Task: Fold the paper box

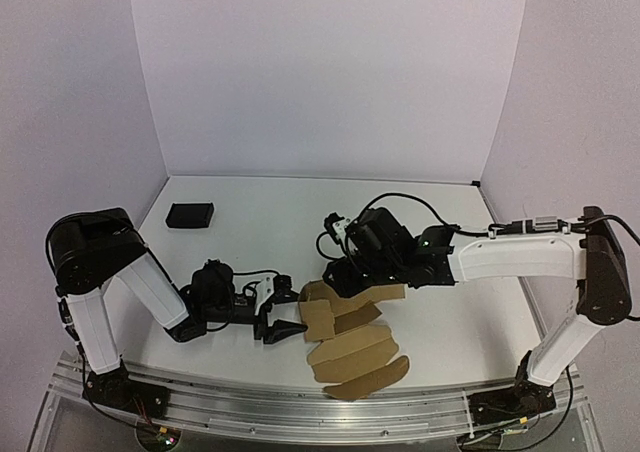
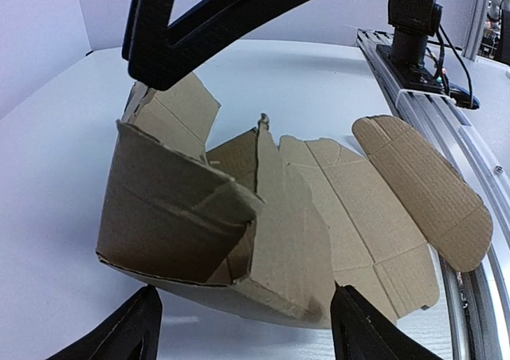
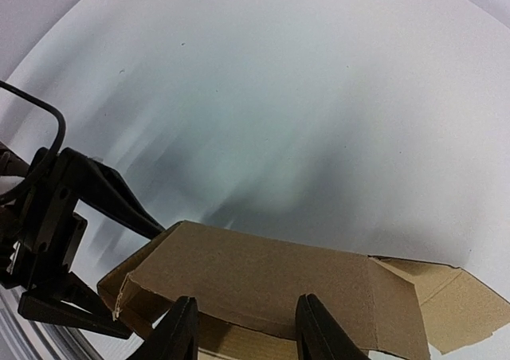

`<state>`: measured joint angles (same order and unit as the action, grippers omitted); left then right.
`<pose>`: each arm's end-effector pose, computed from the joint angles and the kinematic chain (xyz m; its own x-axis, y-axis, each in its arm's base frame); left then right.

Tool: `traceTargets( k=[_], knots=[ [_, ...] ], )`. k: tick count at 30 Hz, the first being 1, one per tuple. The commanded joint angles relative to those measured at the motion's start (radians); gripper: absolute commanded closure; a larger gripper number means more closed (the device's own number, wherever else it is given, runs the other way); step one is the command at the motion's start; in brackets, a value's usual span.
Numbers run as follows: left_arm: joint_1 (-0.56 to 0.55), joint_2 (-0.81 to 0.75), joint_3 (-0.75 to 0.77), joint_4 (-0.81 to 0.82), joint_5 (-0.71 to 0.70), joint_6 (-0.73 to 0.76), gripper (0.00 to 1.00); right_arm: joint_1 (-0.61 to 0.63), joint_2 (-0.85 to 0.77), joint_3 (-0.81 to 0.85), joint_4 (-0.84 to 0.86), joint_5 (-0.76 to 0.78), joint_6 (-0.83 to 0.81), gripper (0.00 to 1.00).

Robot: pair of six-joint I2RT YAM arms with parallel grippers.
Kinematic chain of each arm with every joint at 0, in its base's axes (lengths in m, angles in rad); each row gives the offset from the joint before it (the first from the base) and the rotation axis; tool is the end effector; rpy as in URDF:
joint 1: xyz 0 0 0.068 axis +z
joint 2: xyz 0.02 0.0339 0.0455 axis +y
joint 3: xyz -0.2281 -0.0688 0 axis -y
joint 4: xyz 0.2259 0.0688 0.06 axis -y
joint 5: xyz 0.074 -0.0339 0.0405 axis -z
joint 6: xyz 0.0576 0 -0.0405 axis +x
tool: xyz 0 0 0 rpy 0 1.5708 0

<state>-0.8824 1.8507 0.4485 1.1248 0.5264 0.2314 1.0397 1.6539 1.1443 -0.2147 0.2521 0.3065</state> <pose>0.1677 -0.2494 0.0862 0.0542 0.2462 -0.9677 0.9886 0.1229 0.0866 0.1960 0.3054 0.1970 -0.5433 -0.3481 -0.7639 -0.6046 0.7936 0.0684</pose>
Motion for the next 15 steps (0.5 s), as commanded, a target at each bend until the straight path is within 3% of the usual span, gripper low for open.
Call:
traceTargets(
  k=[1,4,7,15],
  knots=[
    [-0.015,-0.024,-0.012,0.034,0.076,0.093,0.27,0.008,0.014,-0.018,0.024,-0.03,0.051,0.58],
    [-0.028,-0.014,-0.002,0.046,0.104,0.178,0.31,0.01,0.023,-0.018,0.027,-0.034,0.056,0.58],
    [-0.033,0.007,0.033,0.03,0.026,0.196,0.35,0.016,0.032,-0.022,0.028,-0.044,0.064,0.59],
    [-0.033,0.007,0.046,0.02,-0.089,0.243,0.3,0.022,-0.026,-0.072,0.028,-0.018,0.059,0.59]
  ],
)
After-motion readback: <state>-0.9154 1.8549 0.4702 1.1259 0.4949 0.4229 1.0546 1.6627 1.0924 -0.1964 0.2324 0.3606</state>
